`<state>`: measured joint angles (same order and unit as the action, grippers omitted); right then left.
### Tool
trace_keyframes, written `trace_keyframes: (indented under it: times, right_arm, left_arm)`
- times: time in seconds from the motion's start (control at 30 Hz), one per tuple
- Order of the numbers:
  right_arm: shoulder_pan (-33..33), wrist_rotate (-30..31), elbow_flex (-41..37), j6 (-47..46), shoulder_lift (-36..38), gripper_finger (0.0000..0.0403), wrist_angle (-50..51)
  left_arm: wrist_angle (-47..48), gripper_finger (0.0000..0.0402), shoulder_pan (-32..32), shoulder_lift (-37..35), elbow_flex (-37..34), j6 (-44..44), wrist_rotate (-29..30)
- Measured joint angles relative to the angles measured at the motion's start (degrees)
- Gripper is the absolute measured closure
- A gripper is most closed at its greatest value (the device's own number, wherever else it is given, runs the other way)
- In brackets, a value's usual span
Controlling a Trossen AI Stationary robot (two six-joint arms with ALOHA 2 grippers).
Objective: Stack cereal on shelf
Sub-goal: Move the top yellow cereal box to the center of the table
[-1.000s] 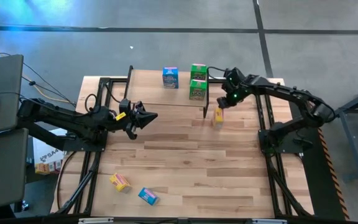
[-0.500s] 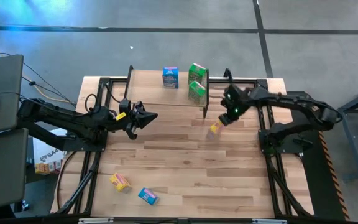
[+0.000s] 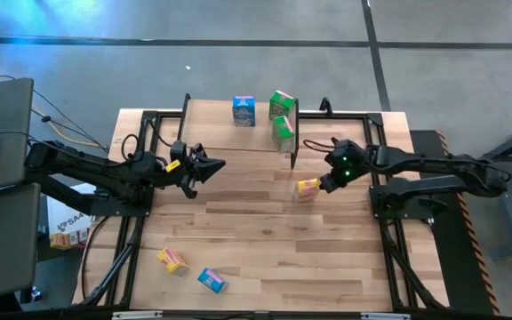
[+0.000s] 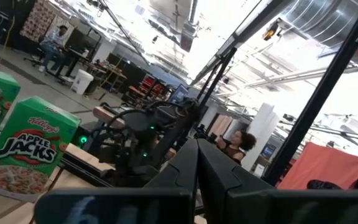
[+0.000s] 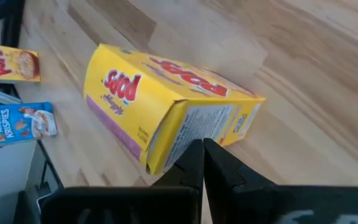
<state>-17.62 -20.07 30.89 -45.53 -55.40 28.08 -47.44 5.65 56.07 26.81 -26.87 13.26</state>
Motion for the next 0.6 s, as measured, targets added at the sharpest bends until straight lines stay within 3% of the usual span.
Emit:
trace_keyframes:
  times: [0.27, 0.6]
  right_arm:
    - [10.77, 12.34, -0.02, -8.88, -1.73, 0.0403, -8.71]
    - [18.4, 21.44, -0.02, -16.22, -12.14, 0.0403, -24.13]
  left_arm:
    - [0.0, 0.0401, 0.0, 0.0, 0.0, 0.0, 0.0]
    - [-0.02, 0.0401, 0.0, 0.0, 0.0, 0.03, 0.0]
